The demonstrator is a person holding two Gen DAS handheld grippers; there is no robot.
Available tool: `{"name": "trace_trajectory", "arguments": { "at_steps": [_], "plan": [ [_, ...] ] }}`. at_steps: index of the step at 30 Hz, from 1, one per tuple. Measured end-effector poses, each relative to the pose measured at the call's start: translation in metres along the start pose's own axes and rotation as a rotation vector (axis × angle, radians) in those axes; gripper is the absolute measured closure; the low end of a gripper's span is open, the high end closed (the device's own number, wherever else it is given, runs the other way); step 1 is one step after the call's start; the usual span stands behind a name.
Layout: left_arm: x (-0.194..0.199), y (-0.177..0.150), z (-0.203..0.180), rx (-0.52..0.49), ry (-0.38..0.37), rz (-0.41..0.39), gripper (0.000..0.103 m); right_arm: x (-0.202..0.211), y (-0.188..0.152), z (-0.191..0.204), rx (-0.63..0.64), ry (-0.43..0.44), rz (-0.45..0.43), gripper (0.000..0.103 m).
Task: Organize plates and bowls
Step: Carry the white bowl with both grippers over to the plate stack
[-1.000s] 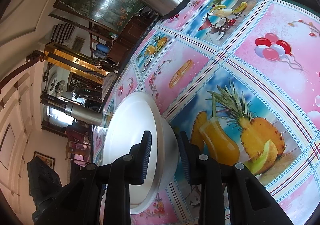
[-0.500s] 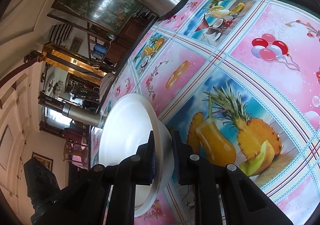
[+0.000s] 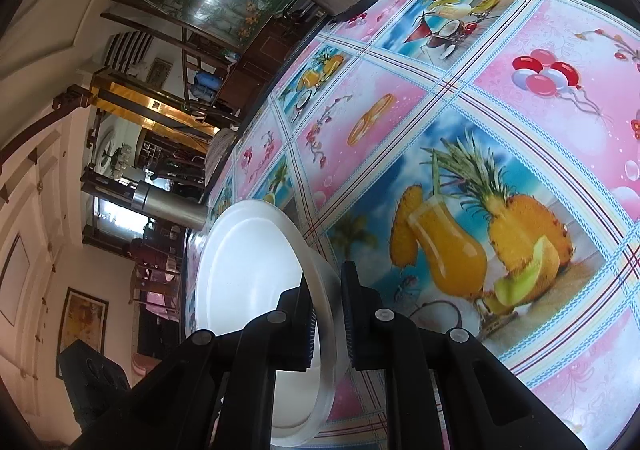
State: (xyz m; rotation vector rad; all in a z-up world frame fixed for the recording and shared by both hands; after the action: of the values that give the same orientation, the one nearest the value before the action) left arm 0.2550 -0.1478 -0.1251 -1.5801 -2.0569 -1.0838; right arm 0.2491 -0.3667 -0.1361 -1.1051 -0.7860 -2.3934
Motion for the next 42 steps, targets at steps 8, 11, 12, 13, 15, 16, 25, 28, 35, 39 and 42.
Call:
{"name": "trace_trajectory", "arguments": {
  "at_steps": [8, 11, 12, 13, 15, 16, 25, 28, 35, 39, 42],
  "plan": [
    [0.033, -0.023, 0.019, 0.013, 0.055, -0.013, 0.095, 0.003, -0.033, 0.018, 0.090, 0.001, 0.051, 0.091],
    [0.042, -0.034, 0.025, 0.016, 0.070, -0.015, 0.095, 0.005, -0.048, 0.020, 0.112, 0.005, 0.064, 0.091],
    [0.045, -0.037, 0.026, 0.011, 0.079, -0.016, 0.094, 0.006, -0.053, 0.021, 0.118, 0.008, 0.066, 0.091],
    [0.048, -0.041, 0.026, 0.005, 0.089, -0.017, 0.094, 0.007, -0.057, 0.021, 0.125, 0.009, 0.065, 0.091],
    [0.053, -0.049, 0.026, -0.011, 0.108, -0.016, 0.093, 0.011, -0.066, 0.024, 0.146, 0.009, 0.060, 0.091],
    [0.055, -0.054, 0.027, -0.018, 0.117, -0.016, 0.093, 0.013, -0.069, 0.025, 0.158, 0.011, 0.057, 0.091],
    [0.079, -0.081, 0.028, -0.068, 0.172, -0.035, 0.093, 0.031, -0.105, 0.027, 0.225, 0.021, 0.045, 0.091],
    [0.086, -0.090, 0.027, -0.086, 0.185, -0.038, 0.093, 0.037, -0.115, 0.024, 0.233, 0.028, 0.042, 0.091],
    [0.105, -0.112, 0.031, -0.120, 0.222, -0.054, 0.092, 0.049, -0.139, 0.020, 0.266, 0.041, 0.040, 0.091],
    [0.117, -0.125, 0.034, -0.133, 0.239, -0.066, 0.092, 0.058, -0.155, 0.020, 0.296, 0.050, 0.030, 0.091],
    [0.125, -0.132, 0.036, -0.141, 0.249, -0.074, 0.092, 0.064, -0.166, 0.021, 0.316, 0.053, 0.027, 0.091]
  ]
}}
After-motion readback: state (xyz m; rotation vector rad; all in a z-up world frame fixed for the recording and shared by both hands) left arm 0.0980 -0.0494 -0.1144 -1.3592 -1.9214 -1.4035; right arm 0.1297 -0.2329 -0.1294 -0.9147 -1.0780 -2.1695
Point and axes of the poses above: each gripper's, at about its wrist camera, not at the fingertips, and x roughly against the way its jaws point, z to its left, y to its top, the point moved 3 cm from there along -x, roughly the way its jaws point, and after that the axes turned 15 degrees about -y, right-handed, at the moved point
